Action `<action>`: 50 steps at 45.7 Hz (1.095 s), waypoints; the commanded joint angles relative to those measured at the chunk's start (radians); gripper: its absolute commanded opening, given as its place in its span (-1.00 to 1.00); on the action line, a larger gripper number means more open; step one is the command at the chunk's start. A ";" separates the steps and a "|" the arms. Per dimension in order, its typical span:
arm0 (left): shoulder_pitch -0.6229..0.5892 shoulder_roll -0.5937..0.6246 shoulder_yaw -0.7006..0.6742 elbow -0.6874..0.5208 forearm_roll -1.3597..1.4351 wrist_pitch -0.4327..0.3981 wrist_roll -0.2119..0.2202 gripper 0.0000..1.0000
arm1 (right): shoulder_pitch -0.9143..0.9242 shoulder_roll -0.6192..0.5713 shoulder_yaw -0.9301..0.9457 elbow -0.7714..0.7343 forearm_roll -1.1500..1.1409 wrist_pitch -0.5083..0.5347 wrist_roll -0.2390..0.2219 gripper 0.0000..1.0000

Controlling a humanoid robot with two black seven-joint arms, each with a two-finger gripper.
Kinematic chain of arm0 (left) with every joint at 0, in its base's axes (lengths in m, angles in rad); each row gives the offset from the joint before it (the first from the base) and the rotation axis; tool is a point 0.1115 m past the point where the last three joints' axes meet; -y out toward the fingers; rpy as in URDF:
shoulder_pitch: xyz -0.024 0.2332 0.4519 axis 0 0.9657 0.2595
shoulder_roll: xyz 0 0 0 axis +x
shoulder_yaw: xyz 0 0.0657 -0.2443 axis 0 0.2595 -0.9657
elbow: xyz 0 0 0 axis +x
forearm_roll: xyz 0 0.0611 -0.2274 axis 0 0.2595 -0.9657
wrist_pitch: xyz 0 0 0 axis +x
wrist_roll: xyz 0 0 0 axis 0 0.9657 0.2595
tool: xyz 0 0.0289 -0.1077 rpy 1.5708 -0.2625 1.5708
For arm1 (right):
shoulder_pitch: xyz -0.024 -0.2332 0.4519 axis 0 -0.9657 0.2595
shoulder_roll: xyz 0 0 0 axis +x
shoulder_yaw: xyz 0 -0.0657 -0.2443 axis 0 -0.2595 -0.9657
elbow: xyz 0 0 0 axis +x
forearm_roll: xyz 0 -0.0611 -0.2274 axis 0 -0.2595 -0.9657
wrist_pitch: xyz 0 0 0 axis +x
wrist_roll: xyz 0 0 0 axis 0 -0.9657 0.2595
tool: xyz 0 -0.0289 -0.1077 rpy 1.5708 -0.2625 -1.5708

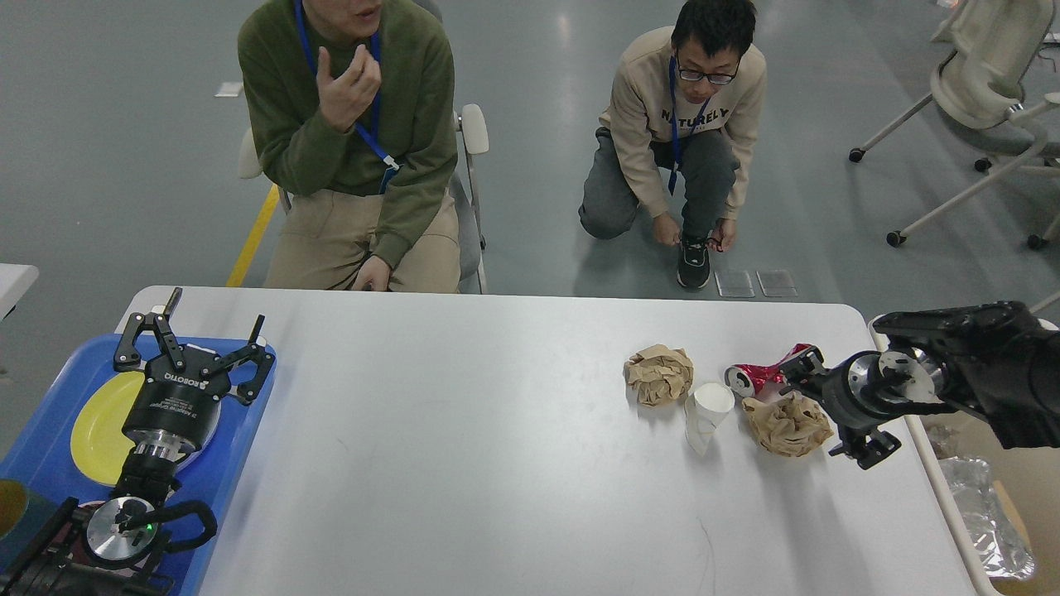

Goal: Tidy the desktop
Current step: 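Grasp the brown paper ball with the right gripper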

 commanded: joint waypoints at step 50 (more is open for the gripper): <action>-0.001 0.000 -0.001 0.000 0.000 0.001 0.000 0.93 | -0.145 0.052 0.123 -0.117 0.011 -0.060 -0.004 -1.00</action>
